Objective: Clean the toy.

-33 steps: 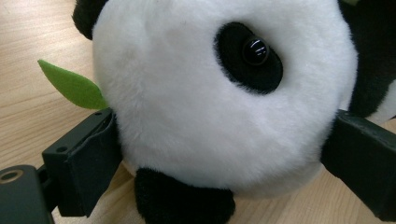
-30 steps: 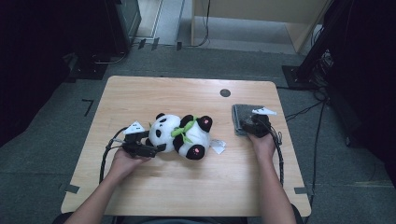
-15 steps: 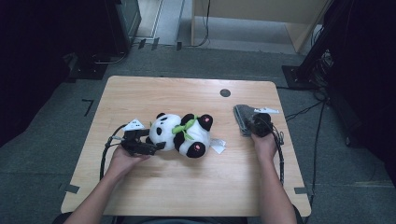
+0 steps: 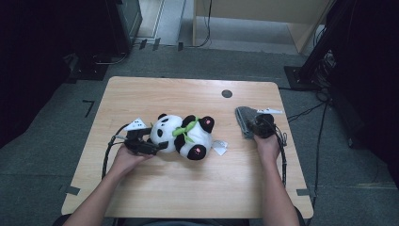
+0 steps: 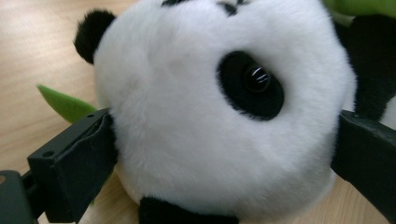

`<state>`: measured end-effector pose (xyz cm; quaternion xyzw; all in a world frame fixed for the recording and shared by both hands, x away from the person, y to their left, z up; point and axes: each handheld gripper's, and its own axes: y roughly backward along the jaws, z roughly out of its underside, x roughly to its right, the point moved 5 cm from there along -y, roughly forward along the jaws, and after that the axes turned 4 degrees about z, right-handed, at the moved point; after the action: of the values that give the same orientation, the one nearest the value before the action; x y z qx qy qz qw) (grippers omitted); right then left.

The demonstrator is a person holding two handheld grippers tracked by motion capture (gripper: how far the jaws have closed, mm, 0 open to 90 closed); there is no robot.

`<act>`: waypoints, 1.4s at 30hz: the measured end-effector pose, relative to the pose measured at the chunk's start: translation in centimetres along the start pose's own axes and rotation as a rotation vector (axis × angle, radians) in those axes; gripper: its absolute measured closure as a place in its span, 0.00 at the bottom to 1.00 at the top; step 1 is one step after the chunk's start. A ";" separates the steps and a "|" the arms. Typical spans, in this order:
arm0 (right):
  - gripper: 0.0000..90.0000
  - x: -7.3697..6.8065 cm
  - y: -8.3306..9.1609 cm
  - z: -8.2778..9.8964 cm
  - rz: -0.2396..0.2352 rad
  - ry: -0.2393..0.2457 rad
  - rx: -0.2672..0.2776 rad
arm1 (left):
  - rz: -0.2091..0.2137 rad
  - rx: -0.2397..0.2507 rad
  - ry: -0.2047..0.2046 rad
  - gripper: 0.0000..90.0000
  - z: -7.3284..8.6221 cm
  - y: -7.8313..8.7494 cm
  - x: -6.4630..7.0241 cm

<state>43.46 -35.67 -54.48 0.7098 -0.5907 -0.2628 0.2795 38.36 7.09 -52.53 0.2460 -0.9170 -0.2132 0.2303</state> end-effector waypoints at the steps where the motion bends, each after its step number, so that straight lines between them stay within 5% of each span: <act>1: 0.82 -0.1 0.0 0.1 0.002 0.011 0.005 | -0.002 -0.002 -0.001 0.00 0.0 0.0 0.0; 4: 0.82 -0.2 0.0 0.2 0.011 0.028 0.018 | -0.021 -0.014 -0.011 0.11 0.0 0.2 0.1; 7: 0.79 0.2 0.0 0.2 -0.019 -0.041 0.019 | -0.035 -0.028 -0.014 0.22 -0.1 0.5 0.3; 11: 0.85 -0.2 0.0 0.0 0.020 -0.006 0.012 | -0.045 -0.043 -0.008 0.26 -0.2 0.6 0.4; 16: 0.87 -0.9 1.0 -0.6 -0.034 -0.057 -0.042 | -0.052 -0.054 0.000 0.27 -0.3 0.6 0.5; 23: 0.87 -2.0 3.8 -2.1 -0.135 -0.104 0.029 | -0.050 -0.052 0.004 0.27 -0.3 0.6 0.5; 27: 0.87 -3.6 4.7 -2.8 -0.175 -0.035 0.014 | -0.057 -0.054 0.014 0.27 -0.3 0.6 0.6; 42: 0.86 -8.1 7.3 -6.1 -0.228 0.100 0.037 | -0.069 -0.043 0.035 0.25 -0.1 0.6 0.9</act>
<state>41.33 -28.21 -44.67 0.7898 -0.4960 -0.2462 0.2638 37.53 7.09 -51.85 0.2759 -0.8991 -0.2364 0.2441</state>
